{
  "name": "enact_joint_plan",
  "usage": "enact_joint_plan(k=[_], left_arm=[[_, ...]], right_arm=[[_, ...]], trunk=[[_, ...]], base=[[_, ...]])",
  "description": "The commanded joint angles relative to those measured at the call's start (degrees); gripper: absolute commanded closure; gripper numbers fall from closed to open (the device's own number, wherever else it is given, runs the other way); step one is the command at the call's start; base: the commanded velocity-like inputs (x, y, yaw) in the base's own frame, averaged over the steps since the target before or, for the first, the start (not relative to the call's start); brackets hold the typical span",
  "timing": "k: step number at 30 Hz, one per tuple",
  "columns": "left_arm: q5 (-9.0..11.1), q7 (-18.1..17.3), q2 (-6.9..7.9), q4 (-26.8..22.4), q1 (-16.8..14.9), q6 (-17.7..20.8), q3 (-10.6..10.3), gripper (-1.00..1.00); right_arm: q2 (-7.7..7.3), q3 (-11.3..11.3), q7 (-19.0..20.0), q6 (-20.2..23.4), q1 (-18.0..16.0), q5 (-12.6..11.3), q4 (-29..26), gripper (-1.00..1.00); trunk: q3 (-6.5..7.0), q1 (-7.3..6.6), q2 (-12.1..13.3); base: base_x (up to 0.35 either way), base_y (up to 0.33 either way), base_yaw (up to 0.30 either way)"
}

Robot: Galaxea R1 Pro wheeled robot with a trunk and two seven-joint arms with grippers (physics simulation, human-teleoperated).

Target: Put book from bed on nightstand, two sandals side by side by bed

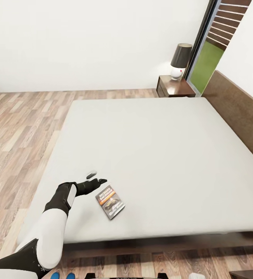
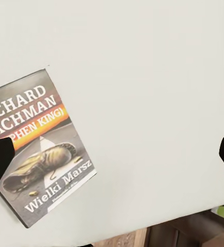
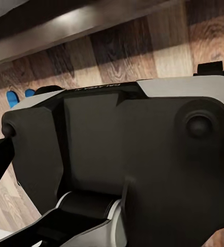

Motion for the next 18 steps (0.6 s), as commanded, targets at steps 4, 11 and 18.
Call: enact_joint_plan(k=[4, 11, 18], left_arm=[[-0.6, -0.5, -0.09, -0.1, -0.1, 0.3, 0.5, -1.0], [-0.6, -0.5, -0.09, -0.1, -0.1, 0.3, 0.5, -1.0], [-0.6, -0.5, -0.09, -0.1, -0.1, 0.3, 0.5, -1.0]], right_arm=[[-0.01, -0.2, 0.3, 0.1, 0.0, -0.2, 0.0, -1.0], [-0.01, -0.2, 0.3, 0.1, 0.0, -0.2, 0.0, -1.0], [0.0, -0.2, 0.3, 0.1, 0.0, -0.2, 0.0, -1.0]], trunk=[[-0.08, 0.04, -0.1], [-0.08, 0.04, -0.1], [-0.08, 0.04, -0.1]], base=[[0.036, -0.023, 0.0], [0.004, -0.003, 0.0], [0.0, 0.0, 0.0]])
